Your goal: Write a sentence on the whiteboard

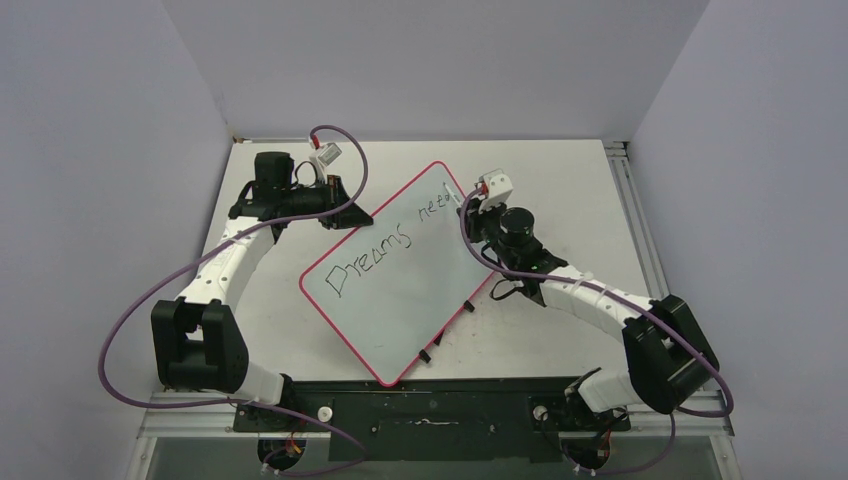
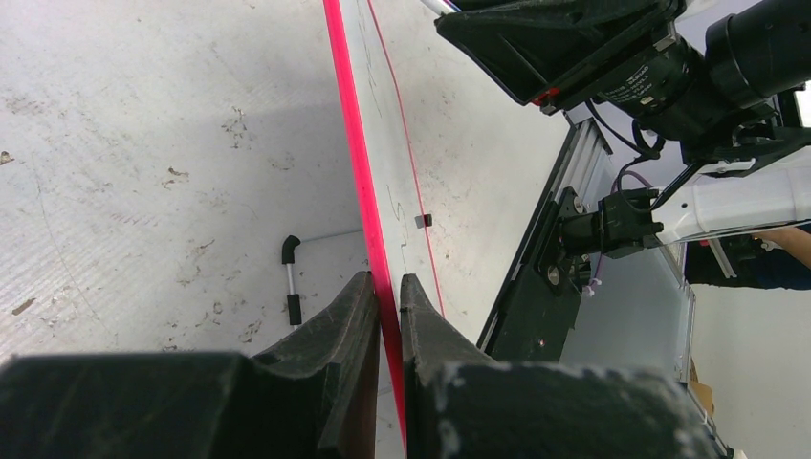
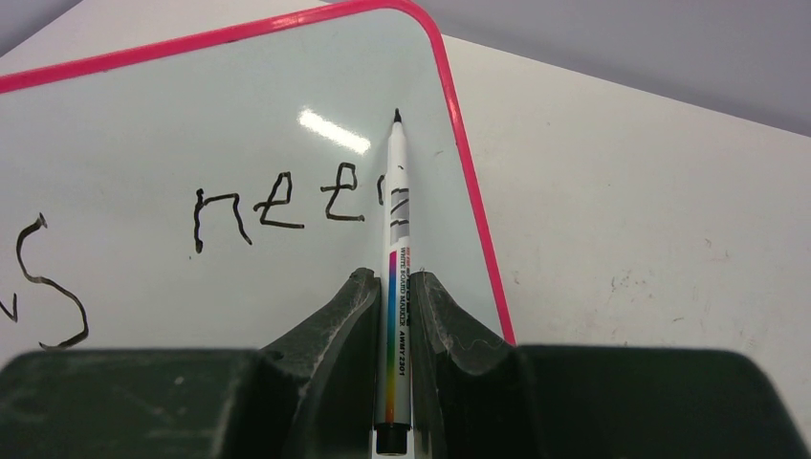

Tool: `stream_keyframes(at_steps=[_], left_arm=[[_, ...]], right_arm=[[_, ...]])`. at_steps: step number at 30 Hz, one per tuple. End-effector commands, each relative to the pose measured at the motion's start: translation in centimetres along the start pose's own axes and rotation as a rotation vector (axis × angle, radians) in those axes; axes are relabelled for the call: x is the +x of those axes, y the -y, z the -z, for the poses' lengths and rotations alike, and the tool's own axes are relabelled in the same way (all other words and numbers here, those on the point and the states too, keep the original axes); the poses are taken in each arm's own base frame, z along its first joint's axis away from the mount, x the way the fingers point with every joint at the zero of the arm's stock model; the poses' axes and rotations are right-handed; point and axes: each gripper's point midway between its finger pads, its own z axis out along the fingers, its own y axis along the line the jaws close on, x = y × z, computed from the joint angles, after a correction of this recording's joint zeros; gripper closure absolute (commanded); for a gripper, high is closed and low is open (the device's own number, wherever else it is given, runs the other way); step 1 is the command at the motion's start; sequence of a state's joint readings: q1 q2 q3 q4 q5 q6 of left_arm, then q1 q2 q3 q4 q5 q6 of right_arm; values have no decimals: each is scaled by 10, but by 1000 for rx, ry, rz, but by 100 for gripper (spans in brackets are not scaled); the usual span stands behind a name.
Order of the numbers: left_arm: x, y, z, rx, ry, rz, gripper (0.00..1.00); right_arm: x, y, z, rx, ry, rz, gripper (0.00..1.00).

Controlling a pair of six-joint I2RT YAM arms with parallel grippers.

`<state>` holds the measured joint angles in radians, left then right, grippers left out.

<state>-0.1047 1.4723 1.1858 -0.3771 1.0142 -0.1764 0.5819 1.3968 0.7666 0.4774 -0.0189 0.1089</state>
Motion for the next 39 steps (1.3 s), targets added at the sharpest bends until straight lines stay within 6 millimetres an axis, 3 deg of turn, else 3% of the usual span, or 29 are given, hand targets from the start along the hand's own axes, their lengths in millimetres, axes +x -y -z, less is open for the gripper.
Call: stream_keyframes(at_steps=[1, 13, 27, 39], left_arm=[[5, 8, -2, 61, -17, -26, 100], [4, 10, -2, 63, -11, -28, 100], [4, 9, -2, 61, -11, -27, 100], [4, 1, -3, 44, -12, -5, 97]], right_arm=[[0, -1, 8, -11, 17, -8, 95], [17, 3, 21, 13, -9, -29, 95], [19, 12, 13, 64, -30, -30, 95], [-21, 8, 34, 37, 29, -23, 95]])
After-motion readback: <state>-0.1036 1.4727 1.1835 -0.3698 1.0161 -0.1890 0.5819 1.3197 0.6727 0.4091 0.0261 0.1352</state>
